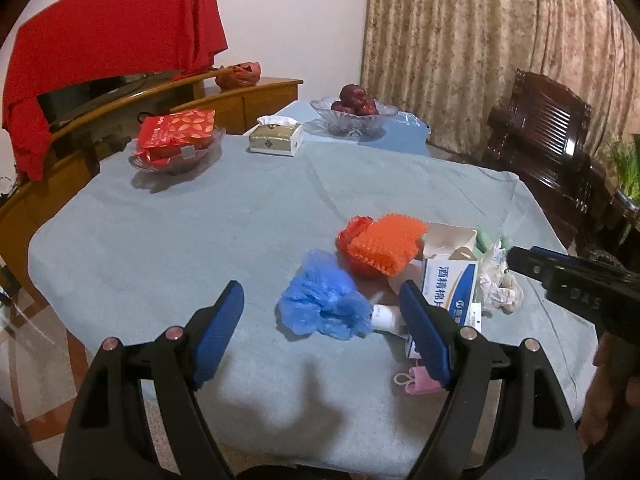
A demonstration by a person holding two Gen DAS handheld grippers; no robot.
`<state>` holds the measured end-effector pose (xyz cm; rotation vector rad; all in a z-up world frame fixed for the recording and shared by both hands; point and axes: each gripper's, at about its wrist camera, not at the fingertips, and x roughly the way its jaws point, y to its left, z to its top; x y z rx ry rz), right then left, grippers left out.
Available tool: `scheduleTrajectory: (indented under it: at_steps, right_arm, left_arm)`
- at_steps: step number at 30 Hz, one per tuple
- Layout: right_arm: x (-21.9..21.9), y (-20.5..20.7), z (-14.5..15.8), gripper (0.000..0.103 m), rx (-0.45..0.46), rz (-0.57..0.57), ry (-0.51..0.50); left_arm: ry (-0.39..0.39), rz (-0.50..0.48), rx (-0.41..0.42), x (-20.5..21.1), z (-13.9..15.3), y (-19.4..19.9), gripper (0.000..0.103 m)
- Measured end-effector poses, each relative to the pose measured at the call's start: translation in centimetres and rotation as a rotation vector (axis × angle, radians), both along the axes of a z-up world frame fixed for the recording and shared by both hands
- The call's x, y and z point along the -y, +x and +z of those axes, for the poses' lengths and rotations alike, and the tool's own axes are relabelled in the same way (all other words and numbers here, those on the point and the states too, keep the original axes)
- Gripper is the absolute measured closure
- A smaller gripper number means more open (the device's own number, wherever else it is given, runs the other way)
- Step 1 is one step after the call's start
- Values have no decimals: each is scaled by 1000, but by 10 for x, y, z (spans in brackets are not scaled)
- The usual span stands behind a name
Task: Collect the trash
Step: 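Grasp the white alcohol-wipes box with the right tool and lift it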
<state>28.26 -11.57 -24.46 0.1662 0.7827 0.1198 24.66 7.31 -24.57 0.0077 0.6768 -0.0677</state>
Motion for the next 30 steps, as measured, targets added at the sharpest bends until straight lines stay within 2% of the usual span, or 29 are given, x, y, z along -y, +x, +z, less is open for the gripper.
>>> scheduleTrajectory:
  at_steps: [8, 13, 17, 18, 19, 20, 21, 23, 30]
  right_arm:
    - [-18, 35, -17, 70, -36, -4, -4]
    - [-17, 54, -29, 48, -80, -1, 26]
    - [-7, 62, -31, 48, -106, 50, 108]
    - [-7, 62, -32, 51, -111, 64, 118]
    - [-6, 63, -33, 69, -117, 81, 129]
    - [-5, 63, -35, 79, -133, 97, 141]
    - [-3, 64, -36, 80, -141, 102, 148]
    - [1, 58, -35, 100, -132, 117, 177]
    - [21, 39, -12, 102, -48, 78, 179]
  left_arm:
    - [-17, 10, -6, -10, -5, 6, 25]
    - [-26, 15, -6, -12, -6, 7, 25]
    - [-25, 10, -9, -11, -7, 6, 25]
    - [-24, 11, -9, -11, -6, 5, 25]
    - [-25, 14, -9, -11, -6, 5, 25]
    - [-27, 14, -9, -11, -6, 5, 25]
    - [-29, 15, -10, -11, -6, 4, 25]
    - [-29, 20, -9, -11, -5, 3, 25]
    - [-38, -1, -17, -2, -5, -2, 25]
